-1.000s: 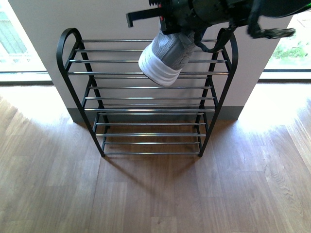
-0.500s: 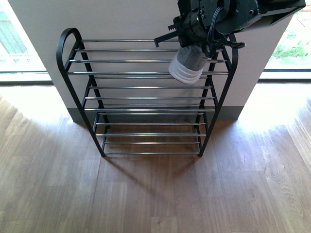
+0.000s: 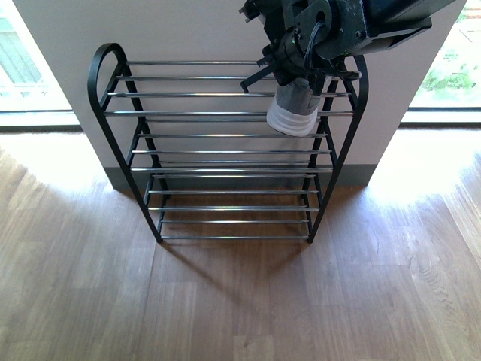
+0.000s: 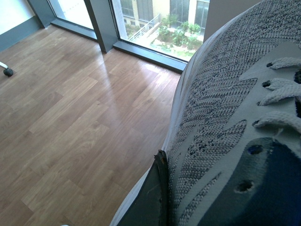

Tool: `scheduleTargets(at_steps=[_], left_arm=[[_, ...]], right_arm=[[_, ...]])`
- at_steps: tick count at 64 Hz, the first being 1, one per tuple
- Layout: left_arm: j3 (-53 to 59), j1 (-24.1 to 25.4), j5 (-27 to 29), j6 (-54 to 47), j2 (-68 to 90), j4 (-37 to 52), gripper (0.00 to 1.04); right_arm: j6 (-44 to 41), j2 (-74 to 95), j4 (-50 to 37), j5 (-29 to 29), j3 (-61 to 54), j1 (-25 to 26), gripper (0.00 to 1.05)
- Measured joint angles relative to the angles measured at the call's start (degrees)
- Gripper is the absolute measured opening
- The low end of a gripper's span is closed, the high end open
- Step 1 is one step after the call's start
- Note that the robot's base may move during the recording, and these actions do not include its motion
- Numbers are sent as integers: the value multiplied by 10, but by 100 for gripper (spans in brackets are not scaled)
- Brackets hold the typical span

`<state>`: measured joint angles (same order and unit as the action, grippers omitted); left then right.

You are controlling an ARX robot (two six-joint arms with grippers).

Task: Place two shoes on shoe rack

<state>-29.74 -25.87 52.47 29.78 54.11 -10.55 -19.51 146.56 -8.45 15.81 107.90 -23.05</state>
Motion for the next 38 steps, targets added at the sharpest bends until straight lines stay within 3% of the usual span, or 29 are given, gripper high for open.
scheduleTargets(at_steps=[11, 32, 35, 38], left_arm=[[0, 0, 0, 0, 0, 0, 2], [0, 0, 0, 0, 0, 0, 2], [0, 0, 0, 0, 0, 0, 2], [0, 0, 0, 0, 0, 0, 2]], right_arm=[[8, -24, -29, -23, -38, 3, 34], [124, -336, -113, -163, -343, 15, 92], [140, -383, -115, -180, -386, 21, 97], [155, -442, -115, -203, -442, 29, 96]])
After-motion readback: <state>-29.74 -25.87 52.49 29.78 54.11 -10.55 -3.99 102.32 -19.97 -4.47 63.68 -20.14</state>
